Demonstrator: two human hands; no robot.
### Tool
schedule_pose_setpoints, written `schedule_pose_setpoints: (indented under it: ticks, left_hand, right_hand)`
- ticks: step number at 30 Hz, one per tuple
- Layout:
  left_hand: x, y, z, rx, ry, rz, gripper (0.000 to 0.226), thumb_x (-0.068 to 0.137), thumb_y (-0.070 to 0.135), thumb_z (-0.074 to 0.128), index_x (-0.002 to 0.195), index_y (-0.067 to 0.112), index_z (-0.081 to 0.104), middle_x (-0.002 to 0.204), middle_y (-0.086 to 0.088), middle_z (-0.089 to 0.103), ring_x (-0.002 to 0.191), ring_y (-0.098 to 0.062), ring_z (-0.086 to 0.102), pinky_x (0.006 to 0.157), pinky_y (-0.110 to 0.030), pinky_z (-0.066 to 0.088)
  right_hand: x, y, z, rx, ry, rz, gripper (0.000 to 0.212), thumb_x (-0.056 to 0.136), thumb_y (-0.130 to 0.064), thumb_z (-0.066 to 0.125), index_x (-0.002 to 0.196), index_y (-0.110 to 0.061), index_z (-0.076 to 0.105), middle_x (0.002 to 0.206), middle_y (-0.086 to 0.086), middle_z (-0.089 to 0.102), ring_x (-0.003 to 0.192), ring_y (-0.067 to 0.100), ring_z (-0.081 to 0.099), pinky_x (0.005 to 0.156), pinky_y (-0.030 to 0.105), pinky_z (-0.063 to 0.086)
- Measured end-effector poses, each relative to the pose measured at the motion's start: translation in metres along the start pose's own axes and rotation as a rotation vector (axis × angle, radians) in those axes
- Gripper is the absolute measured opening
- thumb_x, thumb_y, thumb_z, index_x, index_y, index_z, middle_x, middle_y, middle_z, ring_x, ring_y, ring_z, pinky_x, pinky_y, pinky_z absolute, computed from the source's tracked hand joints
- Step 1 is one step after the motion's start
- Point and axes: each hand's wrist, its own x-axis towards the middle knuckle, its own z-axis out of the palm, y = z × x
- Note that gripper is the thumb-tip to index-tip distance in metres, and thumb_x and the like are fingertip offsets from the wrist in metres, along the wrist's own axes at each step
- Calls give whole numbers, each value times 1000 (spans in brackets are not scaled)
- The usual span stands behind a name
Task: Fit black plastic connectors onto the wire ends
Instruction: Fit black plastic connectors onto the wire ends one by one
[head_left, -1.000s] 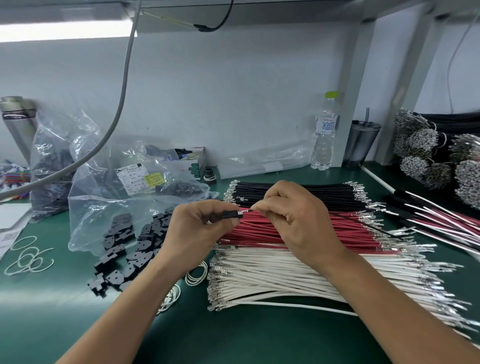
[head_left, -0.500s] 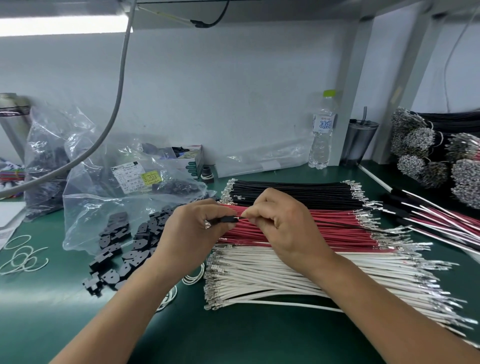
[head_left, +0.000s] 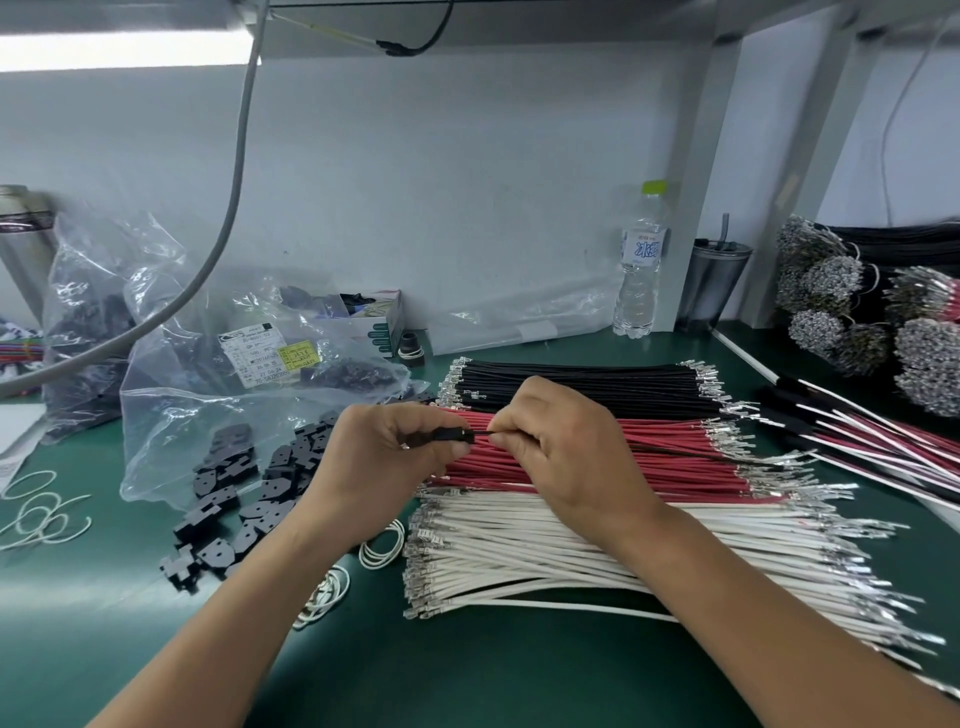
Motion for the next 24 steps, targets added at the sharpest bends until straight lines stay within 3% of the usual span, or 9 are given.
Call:
schedule_pose_setpoints:
  ticks: [2, 8, 14, 16, 20, 24]
  left_hand:
    - [-1, 2, 0, 41, -6, 11, 29, 80, 10, 85, 91, 36, 81, 76, 15, 77, 63, -2, 69, 61, -13, 53]
    - [-2, 3, 2, 75, -17, 64, 35, 82, 9, 83, 88, 43, 80, 79, 15, 77, 67, -7, 71, 63, -18, 56]
    - [6, -1, 3, -149, 77, -34, 27, 88, 12, 79, 106, 32, 77, 77, -3, 76, 58, -12, 67, 61, -23, 56]
    - [9, -1, 1, -198, 172, -49, 28, 87, 10, 79, 110, 26, 76, 79, -6, 77, 55, -10, 65, 58, -16, 53]
    - [9, -2, -5, -250, 268, -118, 22, 85, 10, 81, 106, 18, 79, 79, -9, 78, 56, -8, 65, 54, -15, 52]
    - [9, -2, -5, -286, 277, -147, 17, 86, 13, 81, 101, 19, 79, 78, -6, 78, 57, -9, 64, 52, -15, 50]
  right_hand:
    - [-1, -2, 3, -27, -5, -25, 6, 92, -15, 71, 89, -10, 73, 84, -4, 59, 76, 10, 53, 69, 31, 49]
    - [-3, -1, 7, -71, 24, -74, 5, 92, -12, 72, 88, -8, 72, 83, -3, 58, 76, 7, 47, 69, 23, 40]
    - [8, 7, 2, -287, 179, -37, 15, 89, -26, 73, 102, -18, 74, 91, -7, 62, 89, 13, 53, 71, 26, 47]
    - [8, 5, 5, -302, 121, -53, 23, 88, -32, 74, 107, -22, 73, 93, -8, 60, 90, 12, 50, 72, 25, 46]
    - [4, 0, 23, -257, -157, 82, 24, 89, -44, 71, 110, -33, 73, 94, -16, 60, 92, 8, 49, 72, 30, 45]
    - [7, 3, 24, -132, -149, 198, 6, 86, -39, 76, 91, -37, 76, 85, -20, 60, 89, 0, 49, 69, 28, 41]
